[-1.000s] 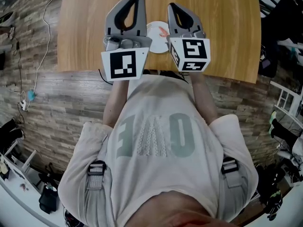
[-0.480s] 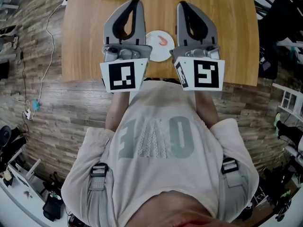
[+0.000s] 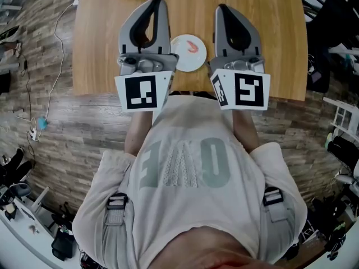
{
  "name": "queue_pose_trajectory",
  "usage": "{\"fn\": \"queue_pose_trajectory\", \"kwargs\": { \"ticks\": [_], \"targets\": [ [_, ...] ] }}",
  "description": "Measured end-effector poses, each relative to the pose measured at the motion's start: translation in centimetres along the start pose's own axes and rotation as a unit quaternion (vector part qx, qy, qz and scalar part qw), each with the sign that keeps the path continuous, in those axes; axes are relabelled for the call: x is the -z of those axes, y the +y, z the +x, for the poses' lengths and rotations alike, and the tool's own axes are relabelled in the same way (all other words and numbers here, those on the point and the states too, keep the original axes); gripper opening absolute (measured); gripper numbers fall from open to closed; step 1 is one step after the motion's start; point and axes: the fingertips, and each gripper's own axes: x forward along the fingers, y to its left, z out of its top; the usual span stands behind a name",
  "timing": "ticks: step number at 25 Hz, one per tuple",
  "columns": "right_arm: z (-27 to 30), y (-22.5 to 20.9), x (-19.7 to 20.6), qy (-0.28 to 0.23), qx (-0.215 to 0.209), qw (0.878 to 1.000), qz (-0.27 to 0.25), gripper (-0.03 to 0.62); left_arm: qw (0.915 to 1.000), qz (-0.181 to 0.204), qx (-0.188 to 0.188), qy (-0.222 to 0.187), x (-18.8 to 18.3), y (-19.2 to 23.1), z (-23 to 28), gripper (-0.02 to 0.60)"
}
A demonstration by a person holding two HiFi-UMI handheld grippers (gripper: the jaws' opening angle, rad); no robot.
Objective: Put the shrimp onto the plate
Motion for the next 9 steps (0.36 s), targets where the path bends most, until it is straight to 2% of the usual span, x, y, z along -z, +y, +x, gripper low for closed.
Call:
{"fn": "queue_pose_trajectory", "kwargs": {
  "ticks": [9],
  "targets": [
    [-0.4,-1.0,-0.7,-0.002,0.012,1.000,0.014,0.018,0.9999,-0.003,0.014,0.002,-0.1,-1.3,0.4,0.009]
  ]
}}
